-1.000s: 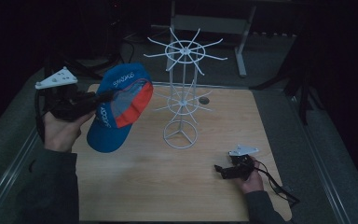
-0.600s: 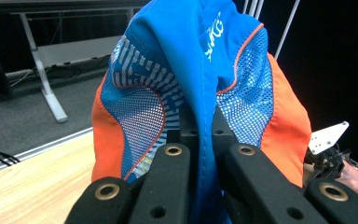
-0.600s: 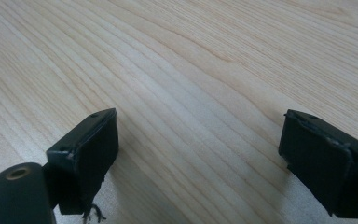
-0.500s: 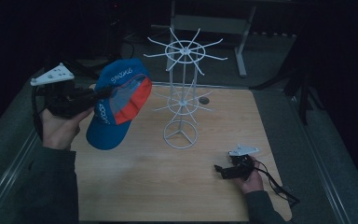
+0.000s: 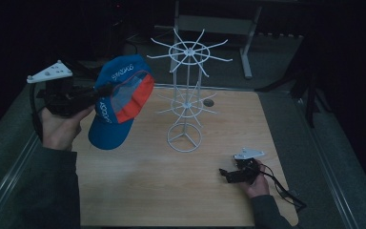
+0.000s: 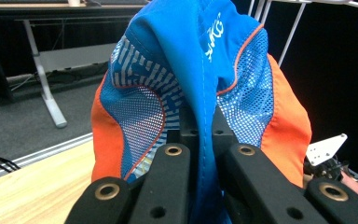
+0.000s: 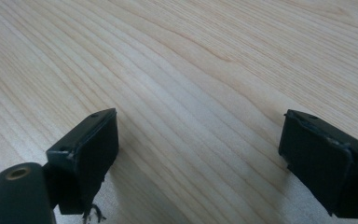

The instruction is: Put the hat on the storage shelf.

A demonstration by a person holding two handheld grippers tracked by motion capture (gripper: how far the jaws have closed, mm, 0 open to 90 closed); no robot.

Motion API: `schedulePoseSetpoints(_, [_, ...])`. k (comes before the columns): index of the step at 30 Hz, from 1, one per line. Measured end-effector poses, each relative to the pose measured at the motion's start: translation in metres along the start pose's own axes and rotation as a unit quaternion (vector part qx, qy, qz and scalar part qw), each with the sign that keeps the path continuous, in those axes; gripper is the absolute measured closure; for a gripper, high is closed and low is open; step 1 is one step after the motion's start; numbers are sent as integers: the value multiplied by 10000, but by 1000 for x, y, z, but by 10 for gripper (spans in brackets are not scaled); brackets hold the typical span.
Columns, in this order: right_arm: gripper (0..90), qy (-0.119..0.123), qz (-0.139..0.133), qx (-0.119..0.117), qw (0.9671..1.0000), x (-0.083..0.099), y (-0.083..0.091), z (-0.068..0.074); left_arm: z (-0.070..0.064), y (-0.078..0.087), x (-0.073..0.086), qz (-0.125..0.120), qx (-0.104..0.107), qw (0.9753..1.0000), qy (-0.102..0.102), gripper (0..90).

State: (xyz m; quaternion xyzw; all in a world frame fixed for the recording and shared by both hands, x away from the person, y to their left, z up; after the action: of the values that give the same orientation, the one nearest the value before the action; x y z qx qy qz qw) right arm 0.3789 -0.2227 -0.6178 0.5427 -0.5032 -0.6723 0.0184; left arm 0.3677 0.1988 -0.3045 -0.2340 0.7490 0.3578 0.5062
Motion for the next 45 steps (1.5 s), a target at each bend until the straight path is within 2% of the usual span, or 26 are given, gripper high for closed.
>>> schedulePoseSetpoints(11, [118,-3,0,-1,10000,0,0,0,5,1,-9,-31,-53,10000,24,898])
schedulePoseSetpoints(25, [118,-2,0,0,10000,0,0,0,11,4,-16,-207,26,9996,168,898])
schedulePoseSetpoints(45, [118,-2,1,-1,10000,0,0,0,11,8,-29,-368,51,9991,197,898])
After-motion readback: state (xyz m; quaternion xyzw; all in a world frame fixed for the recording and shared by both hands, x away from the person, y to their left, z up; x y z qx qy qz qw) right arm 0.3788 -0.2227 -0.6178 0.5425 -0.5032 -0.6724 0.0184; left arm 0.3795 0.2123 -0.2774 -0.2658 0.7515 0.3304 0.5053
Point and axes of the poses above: each handheld gripper's, and its own axes: y roughly backward along the jaws, x roughly out of its underside, z roughly to its left, the point moved 8 cm from there along -y, roughly forward along the jaws, and after that the axes turned 7 degrees about y, right-handed, at the moved point
